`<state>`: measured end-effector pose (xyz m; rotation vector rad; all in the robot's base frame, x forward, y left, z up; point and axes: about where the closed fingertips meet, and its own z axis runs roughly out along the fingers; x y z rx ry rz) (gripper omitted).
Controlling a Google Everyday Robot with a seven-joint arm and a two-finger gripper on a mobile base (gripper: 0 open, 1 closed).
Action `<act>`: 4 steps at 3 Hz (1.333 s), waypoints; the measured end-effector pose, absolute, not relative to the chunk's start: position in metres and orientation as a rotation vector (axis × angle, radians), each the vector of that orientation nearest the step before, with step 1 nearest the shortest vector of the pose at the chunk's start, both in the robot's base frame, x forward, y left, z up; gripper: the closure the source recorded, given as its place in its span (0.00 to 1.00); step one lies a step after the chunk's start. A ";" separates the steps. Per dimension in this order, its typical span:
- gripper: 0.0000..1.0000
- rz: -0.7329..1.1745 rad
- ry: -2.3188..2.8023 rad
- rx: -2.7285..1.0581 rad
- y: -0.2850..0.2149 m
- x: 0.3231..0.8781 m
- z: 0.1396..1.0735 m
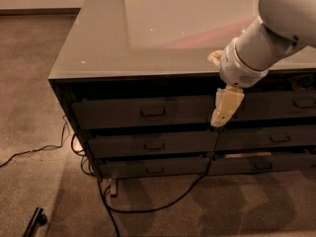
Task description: Open top drawer
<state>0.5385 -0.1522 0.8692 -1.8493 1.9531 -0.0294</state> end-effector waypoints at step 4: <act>0.00 0.094 1.868 -1.951 -0.121 0.545 0.831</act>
Offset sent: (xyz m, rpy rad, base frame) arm 0.0027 0.0119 -0.0132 0.0536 0.0290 0.0559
